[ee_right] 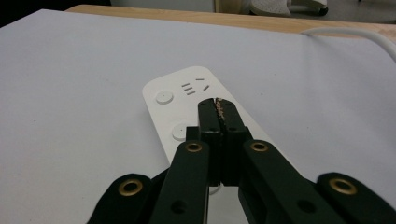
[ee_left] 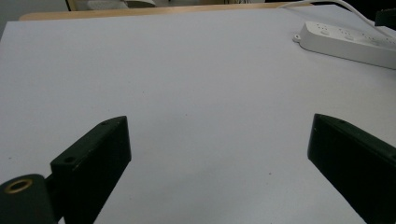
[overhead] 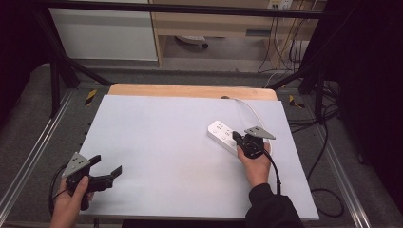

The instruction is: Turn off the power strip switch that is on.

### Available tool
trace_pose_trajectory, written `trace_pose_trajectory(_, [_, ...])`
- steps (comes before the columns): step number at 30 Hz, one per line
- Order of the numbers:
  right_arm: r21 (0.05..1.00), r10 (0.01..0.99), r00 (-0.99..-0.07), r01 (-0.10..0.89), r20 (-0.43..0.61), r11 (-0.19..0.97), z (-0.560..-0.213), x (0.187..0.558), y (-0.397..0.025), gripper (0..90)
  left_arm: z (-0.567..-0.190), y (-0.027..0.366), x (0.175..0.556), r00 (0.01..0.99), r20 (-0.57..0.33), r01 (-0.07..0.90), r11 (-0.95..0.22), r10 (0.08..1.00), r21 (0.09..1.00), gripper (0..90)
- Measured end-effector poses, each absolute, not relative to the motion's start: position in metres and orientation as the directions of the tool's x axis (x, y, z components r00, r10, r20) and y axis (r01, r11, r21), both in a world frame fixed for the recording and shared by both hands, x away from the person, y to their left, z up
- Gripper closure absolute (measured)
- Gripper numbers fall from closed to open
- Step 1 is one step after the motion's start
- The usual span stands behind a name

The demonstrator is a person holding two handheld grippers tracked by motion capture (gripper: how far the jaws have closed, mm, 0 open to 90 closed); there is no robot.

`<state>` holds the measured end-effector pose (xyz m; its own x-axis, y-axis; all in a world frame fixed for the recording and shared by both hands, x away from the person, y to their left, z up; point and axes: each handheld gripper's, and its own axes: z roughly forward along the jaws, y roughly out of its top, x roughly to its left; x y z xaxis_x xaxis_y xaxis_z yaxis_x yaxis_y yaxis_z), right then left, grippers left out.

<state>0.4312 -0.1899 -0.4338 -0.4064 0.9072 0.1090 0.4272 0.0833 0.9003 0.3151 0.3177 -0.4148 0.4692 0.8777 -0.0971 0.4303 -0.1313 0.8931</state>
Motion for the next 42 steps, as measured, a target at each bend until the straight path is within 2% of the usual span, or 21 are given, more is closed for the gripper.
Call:
trace_pose_trajectory(5, [0.893,0.907,-0.4,0.446,0.13,0.069,-0.437,0.431,-0.191,90.0,-0.414,0.318,0.315,0.471,-0.096,0.427,-0.131,0.877,0.895,6.0])
trace_pose_trajectory(28, [0.872,0.911,-0.399,0.477,0.109,0.104,-0.443,0.431,-0.187,90.0,-0.414,0.318,0.315,0.472,-0.097,0.427,-0.131,0.876,0.895,6.0])
trace_pose_trajectory(42, [0.883,0.925,-0.373,0.457,0.078,0.11,-0.445,0.422,-0.188,90.0,-0.414,0.319,0.314,0.473,-0.096,0.426,-0.131,0.876,0.895,6.1])
